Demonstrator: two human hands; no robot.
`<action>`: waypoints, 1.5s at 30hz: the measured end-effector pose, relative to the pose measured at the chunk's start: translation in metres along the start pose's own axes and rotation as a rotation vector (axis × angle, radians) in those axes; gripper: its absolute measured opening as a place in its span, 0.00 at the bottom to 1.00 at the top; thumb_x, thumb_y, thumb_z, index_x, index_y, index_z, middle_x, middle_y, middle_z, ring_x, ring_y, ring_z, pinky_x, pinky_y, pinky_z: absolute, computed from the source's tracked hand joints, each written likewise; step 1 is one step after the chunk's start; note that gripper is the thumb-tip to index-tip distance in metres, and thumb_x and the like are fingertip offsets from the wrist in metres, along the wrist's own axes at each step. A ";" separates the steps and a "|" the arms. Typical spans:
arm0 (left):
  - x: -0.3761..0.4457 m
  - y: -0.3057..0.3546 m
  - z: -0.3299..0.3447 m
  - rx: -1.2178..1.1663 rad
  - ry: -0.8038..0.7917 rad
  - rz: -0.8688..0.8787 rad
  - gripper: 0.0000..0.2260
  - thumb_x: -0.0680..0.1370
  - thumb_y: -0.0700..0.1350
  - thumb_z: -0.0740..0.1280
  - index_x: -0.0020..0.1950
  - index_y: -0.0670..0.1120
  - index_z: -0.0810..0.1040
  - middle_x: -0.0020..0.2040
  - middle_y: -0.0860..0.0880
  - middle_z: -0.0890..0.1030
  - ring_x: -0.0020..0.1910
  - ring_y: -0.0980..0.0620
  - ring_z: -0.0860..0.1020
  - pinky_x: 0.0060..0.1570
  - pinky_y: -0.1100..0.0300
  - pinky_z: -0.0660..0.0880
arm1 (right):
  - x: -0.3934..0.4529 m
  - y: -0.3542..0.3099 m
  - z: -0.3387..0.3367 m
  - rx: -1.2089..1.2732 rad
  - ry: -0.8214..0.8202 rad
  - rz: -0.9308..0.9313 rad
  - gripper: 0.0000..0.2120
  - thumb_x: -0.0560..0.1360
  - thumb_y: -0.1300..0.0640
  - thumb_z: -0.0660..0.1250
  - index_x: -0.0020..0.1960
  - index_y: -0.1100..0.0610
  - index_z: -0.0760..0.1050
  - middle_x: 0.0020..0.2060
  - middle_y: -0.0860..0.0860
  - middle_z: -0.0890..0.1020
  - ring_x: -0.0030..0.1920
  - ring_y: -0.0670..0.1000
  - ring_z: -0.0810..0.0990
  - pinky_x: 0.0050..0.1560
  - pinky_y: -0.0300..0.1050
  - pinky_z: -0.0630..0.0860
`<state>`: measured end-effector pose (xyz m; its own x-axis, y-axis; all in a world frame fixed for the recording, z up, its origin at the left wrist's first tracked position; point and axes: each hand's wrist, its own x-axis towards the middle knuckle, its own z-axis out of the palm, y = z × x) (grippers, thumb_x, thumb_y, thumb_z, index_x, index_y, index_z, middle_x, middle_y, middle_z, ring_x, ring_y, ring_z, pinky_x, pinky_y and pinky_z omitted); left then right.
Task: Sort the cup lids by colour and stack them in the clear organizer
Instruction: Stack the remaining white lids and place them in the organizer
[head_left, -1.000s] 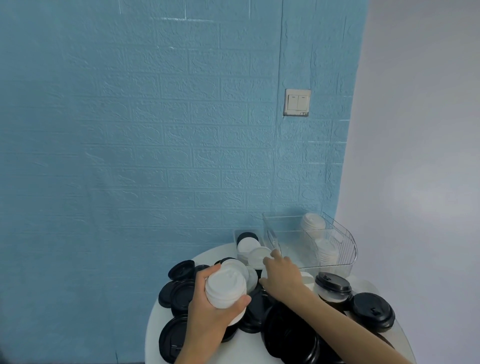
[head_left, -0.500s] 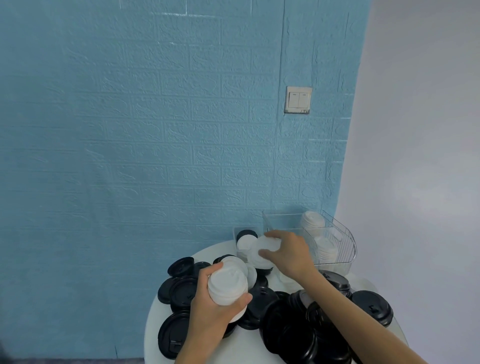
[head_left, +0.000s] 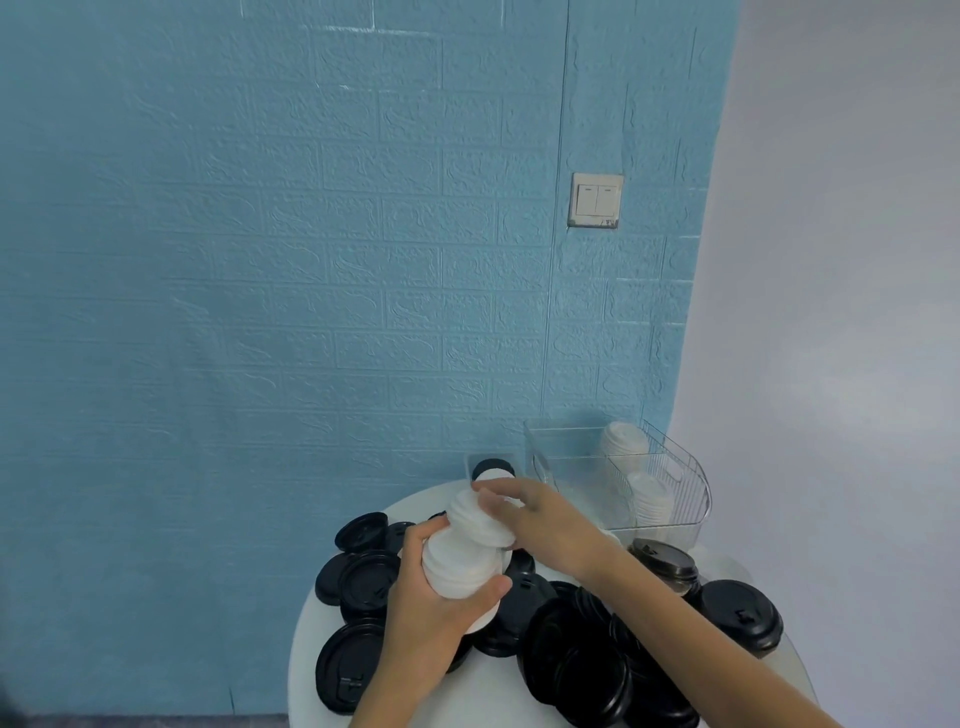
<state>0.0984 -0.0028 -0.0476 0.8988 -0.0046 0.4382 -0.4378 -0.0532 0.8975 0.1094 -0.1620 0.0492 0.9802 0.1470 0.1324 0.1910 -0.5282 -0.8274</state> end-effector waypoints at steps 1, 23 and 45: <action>0.000 0.001 -0.001 0.004 -0.002 0.002 0.34 0.61 0.49 0.86 0.59 0.67 0.72 0.56 0.64 0.80 0.57 0.62 0.79 0.52 0.67 0.75 | -0.001 -0.002 0.000 -0.073 -0.009 -0.003 0.25 0.79 0.37 0.65 0.71 0.48 0.75 0.68 0.43 0.77 0.67 0.44 0.75 0.70 0.45 0.72; -0.006 0.007 -0.007 0.036 -0.043 -0.017 0.35 0.59 0.55 0.84 0.60 0.67 0.71 0.55 0.63 0.81 0.54 0.61 0.80 0.49 0.68 0.77 | -0.005 -0.023 -0.014 -0.354 -0.183 -0.087 0.30 0.72 0.40 0.74 0.68 0.37 0.62 0.60 0.48 0.74 0.58 0.48 0.75 0.56 0.43 0.71; -0.006 0.014 -0.003 -0.038 -0.086 -0.081 0.38 0.57 0.59 0.82 0.63 0.60 0.71 0.53 0.66 0.79 0.54 0.63 0.78 0.49 0.72 0.75 | 0.000 -0.024 0.003 -0.136 0.118 -0.378 0.24 0.69 0.42 0.77 0.52 0.42 0.63 0.52 0.49 0.76 0.49 0.52 0.75 0.52 0.53 0.77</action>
<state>0.0869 -0.0005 -0.0379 0.9291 -0.0874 0.3595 -0.3624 -0.0195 0.9318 0.1044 -0.1468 0.0669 0.8376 0.2589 0.4810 0.5356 -0.5623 -0.6300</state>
